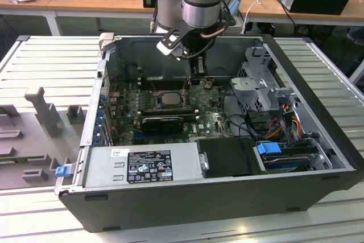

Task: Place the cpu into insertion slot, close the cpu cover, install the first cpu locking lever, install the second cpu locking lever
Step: 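Close the cpu cover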

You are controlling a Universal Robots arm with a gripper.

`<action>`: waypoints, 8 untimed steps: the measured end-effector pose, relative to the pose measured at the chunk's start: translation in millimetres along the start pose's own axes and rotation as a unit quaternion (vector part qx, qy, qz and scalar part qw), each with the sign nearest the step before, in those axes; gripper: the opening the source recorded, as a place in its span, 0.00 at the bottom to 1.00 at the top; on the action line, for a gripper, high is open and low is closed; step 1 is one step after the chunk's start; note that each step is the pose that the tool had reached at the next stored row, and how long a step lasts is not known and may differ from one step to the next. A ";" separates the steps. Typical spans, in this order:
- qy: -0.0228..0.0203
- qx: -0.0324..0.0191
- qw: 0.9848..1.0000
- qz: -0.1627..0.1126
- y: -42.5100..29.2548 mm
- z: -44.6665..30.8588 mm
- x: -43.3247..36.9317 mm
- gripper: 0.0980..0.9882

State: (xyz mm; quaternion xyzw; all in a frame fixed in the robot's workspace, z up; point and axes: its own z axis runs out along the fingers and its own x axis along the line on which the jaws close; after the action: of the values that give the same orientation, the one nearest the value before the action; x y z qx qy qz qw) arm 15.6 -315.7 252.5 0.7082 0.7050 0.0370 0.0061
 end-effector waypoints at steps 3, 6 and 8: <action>0.000 0.000 1.000 0.000 -1.5 -0.1 0.0 0.01; 0.000 0.000 1.000 0.000 -3.3 -0.2 0.0 0.01; 0.000 0.000 1.000 0.000 -4.7 -0.3 0.0 0.01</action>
State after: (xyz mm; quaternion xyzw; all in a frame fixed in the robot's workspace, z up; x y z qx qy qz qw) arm 10.9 -315.7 252.5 0.7082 0.7050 0.0370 0.0061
